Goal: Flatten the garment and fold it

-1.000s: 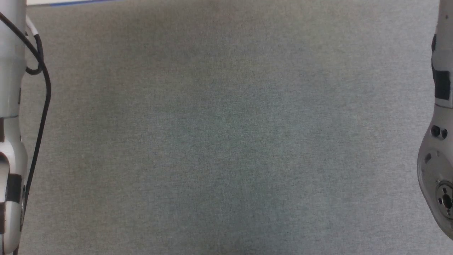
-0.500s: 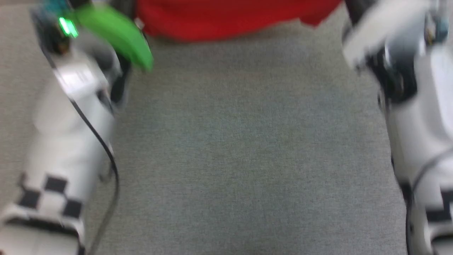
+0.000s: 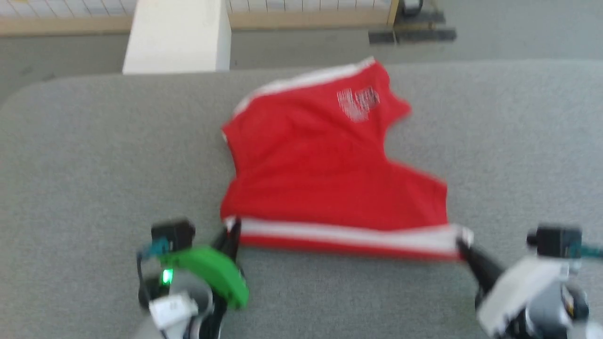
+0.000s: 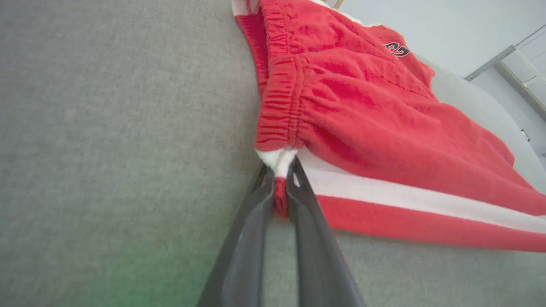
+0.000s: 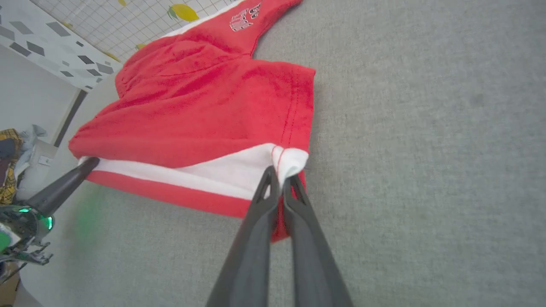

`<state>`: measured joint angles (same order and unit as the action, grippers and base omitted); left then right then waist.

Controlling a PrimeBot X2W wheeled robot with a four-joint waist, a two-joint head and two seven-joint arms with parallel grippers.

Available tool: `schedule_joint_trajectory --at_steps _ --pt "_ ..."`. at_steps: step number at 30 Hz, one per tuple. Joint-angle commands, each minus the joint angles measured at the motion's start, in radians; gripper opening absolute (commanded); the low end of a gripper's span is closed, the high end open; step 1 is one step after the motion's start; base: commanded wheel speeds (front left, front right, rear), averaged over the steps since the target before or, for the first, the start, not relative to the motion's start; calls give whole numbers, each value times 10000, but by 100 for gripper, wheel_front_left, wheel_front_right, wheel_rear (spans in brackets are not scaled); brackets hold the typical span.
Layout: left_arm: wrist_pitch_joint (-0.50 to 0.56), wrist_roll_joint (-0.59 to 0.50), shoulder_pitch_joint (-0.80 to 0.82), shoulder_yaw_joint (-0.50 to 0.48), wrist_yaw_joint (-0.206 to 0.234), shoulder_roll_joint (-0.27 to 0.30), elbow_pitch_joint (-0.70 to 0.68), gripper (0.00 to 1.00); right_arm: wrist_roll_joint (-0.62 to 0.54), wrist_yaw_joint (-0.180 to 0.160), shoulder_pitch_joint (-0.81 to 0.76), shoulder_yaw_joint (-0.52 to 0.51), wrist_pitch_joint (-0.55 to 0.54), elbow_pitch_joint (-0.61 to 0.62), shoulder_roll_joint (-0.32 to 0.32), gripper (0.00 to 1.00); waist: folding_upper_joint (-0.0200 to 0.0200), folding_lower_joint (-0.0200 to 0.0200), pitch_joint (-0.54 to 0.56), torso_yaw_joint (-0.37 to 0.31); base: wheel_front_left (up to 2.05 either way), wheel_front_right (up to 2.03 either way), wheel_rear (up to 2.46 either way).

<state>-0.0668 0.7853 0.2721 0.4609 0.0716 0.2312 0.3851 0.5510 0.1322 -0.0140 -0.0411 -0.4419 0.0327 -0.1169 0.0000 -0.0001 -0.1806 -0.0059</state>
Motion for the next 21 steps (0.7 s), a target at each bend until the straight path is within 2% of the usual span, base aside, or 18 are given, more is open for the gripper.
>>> schedule_joint_trajectory --at_steps 1,5,9,13,17,21 --pt "202 131 -548 -85 254 275 -283 0 12 -15 -552 -149 -445 376 39 0 0 1 1009 -21 0 0 0" --pt "1123 543 -1907 -103 810 705 -1285 0 92 -15 -1944 -272 -1865 1411 137 0 0 1 1435 -131 0 0 0" --pt "2352 749 -3224 -57 1641 1494 -2659 0 260 -15 -3141 -222 -3336 2393 98 0 0 1 1751 -114 0 0 0" --pt "3085 1124 -3998 -166 2093 1887 -3924 0 722 -15 -3738 -350 -4365 3228 61 0 0 1 1802 -56 0 0 0" --pt "2914 1854 -4079 -695 2104 1481 -4818 0 769 -15 -3020 -795 -4287 3625 202 0 0 1 1629 -50 0 0 0" --pt "2661 2103 -3412 -1000 1916 1142 -4860 0 394 -15 -1458 -912 -3855 3265 240 0 0 1 1206 -30 0 0 0"
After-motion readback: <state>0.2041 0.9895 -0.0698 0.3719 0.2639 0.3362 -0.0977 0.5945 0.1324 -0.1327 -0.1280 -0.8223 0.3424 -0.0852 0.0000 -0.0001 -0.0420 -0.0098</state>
